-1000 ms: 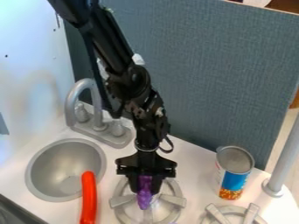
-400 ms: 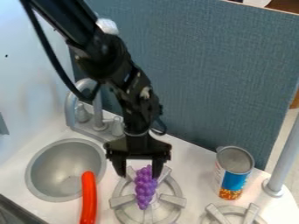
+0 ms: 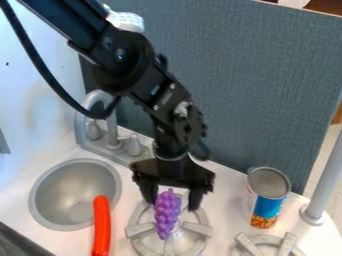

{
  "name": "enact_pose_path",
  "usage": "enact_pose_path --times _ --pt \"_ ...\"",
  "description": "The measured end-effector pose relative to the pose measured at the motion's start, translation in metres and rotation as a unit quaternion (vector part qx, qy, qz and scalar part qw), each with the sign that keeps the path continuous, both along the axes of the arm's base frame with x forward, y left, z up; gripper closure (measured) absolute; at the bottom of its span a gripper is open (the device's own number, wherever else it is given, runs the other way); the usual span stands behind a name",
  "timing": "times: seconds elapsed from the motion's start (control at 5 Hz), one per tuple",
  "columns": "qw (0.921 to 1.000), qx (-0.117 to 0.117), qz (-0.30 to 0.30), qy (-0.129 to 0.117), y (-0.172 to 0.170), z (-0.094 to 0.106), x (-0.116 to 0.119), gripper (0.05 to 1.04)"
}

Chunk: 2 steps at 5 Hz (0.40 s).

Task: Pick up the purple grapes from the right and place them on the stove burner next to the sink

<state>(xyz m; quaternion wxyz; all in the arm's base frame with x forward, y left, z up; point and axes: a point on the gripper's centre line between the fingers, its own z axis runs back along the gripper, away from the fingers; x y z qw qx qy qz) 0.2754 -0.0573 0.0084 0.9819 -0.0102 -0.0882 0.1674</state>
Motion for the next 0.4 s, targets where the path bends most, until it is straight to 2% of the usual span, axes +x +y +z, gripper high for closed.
enact_pose_path --times 0.2,0.4 --pt "0.9974 -0.004 -0.071 0.011 -0.038 -0.009 -0.009 0.083" --pt "0.9928 0.007 -0.109 0.047 -0.059 -0.031 -0.022 0.083"
